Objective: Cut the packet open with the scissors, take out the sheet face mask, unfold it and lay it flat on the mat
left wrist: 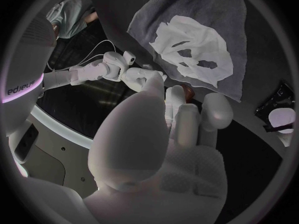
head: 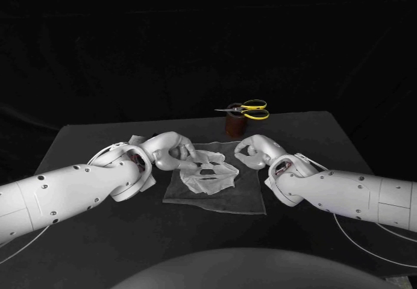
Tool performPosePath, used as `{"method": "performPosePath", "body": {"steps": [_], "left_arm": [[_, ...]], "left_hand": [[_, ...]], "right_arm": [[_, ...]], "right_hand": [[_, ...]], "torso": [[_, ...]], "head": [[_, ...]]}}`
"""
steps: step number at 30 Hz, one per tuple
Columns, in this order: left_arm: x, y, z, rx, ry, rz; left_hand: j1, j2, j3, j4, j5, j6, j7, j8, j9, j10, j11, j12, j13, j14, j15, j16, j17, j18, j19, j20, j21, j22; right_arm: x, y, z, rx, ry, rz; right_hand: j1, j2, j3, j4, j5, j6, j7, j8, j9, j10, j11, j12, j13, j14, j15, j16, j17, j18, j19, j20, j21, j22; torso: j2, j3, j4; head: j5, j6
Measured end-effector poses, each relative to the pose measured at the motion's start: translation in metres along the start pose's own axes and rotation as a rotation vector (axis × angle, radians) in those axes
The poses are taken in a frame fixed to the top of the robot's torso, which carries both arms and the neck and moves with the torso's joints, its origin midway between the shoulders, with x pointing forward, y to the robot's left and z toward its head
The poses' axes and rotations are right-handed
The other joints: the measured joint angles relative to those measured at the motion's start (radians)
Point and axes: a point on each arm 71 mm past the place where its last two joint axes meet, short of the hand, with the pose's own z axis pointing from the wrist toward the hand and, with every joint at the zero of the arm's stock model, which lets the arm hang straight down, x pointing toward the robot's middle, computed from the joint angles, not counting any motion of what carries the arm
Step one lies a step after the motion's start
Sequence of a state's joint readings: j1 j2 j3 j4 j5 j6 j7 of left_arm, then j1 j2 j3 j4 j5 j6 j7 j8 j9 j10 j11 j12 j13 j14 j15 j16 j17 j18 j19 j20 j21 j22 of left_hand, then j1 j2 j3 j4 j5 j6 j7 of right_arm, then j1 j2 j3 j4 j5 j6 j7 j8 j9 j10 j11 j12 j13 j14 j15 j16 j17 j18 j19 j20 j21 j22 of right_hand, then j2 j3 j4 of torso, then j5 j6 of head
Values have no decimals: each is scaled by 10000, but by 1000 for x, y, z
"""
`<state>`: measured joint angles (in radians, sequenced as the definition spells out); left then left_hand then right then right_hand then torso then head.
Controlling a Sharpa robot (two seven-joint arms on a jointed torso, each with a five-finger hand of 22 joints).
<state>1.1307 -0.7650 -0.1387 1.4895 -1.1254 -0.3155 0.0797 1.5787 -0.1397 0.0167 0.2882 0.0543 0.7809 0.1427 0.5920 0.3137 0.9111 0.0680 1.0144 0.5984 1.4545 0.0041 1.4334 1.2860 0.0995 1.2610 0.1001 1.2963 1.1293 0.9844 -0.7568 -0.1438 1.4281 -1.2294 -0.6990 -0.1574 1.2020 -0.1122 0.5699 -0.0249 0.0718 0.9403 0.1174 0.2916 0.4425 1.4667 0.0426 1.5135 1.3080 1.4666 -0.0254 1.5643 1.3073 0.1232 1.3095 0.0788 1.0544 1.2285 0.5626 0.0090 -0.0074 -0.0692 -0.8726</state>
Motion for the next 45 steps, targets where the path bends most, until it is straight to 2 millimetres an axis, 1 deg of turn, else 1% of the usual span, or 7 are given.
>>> {"method": "performPosePath", "body": {"steps": [4, 9, 18, 22, 34, 40, 45], "left_arm": [[-14, 2, 3, -194, -233, -565], [-24, 11, 13, -856, -320, -1014], [-23, 35, 35, -2772, -140, -1251], [-21, 44, 42, -3480, -86, -1218], [-7, 50, 54, -4172, 144, -1190], [-6, 50, 56, -4193, 156, -1198], [-6, 50, 56, -4197, 154, -1203]], "left_hand": [[9, 9, 0, 0, 0, 0, 0, 0, -10, 0, 0, -45, -43, 0, 0, 0, -3, 0, 0, 0, 0, -1], [-155, 272, 19, 18, 0, -53, 51, 0, -36, 0, 1, -45, -130, 0, 0, -2, -31, 0, 0, 0, 0, 3], [-610, 449, -74, 12, 0, -89, 86, 60, -144, 356, 27, 373, -128, 74, -3, 589, 217, -15, 824, 20, 673, 1021], [-712, 473, -126, 43, 0, 80, -38, 119, -199, 1052, -40, 1161, 805, 109, -38, 925, 219, -236, 1168, -53, 1018, 1521], [-704, 480, -153, 15, 0, 187, -111, 118, -309, 1644, -120, 1879, 1815, 130, -59, 1048, 220, -237, 1204, -89, 1075, 1633], [-578, 472, -123, -15, 0, 235, -92, 117, -352, 1722, -142, 2037, 2051, 119, -100, 1091, 220, -236, 1203, -89, 1094, 1656], [-446, 519, -101, -36, 0, 271, -127, 117, -389, 1794, -142, 2099, 2155, 107, -112, 1092, 220, -237, 1239, -125, 1094, 1667]], "right_arm": [[3, 3, 8, 61, 202, 20], [6, 6, 20, 224, 406, 82], [17, 10, 36, 572, 970, 303], [22, 11, 41, 705, 1233, 385], [29, 13, 47, 885, 1657, 558], [28, 13, 47, 914, 1692, 592], [29, 13, 47, 915, 1716, 604]], "right_hand": [[-2, -2, -19, 19, 0, 3, -3, -59, -63, -1, -1, 64, 1, 0, 0, 1, 0, -3, 35, -35, 47, 54], [-268, -268, -277, 163, 0, -62, 61, -212, -153, -8, -7, 193, 1, 0, 0, 0, 2, -5, 71, 1, 47, 71], [-624, -536, -862, 410, -84, -177, 174, -444, -269, 12, 13, 279, -2, 0, 1, 31, 7, -16, 71, 1, 47, 85], [-676, -589, -997, 470, -84, -178, 174, -483, -282, 18, 20, 279, -7, -1, 1, 31, 10, -64, 32, 40, 46, 84], [-739, -520, -1093, 565, -83, -178, 173, -482, -284, -19, 57, 335, -2, -39, 40, 30, 9, -78, 31, 40, 7, 70], [-393, -68, -1105, 608, -123, 240, 56, -469, -283, -19, 55, 449, 1, -39, 40, 26, 2, -81, 31, 40, 6, 148], [111, 539, -653, 461, -178, 821, -249, -163, -145, 8, -217, 531, 1, -9, -135, -5, 0, -88, 141, -71, 149, 245]], "torso": [[5, 6, -2], [4, 12, 5], [12, 0, -1], [14, -1, 0], [17, -8, -4], [14, -7, -8], [7, -8, -6]], "head": [[9, 0], [-5, 0], [30, 0], [56, 0], [110, 0], [123, 0], [128, 0]]}}
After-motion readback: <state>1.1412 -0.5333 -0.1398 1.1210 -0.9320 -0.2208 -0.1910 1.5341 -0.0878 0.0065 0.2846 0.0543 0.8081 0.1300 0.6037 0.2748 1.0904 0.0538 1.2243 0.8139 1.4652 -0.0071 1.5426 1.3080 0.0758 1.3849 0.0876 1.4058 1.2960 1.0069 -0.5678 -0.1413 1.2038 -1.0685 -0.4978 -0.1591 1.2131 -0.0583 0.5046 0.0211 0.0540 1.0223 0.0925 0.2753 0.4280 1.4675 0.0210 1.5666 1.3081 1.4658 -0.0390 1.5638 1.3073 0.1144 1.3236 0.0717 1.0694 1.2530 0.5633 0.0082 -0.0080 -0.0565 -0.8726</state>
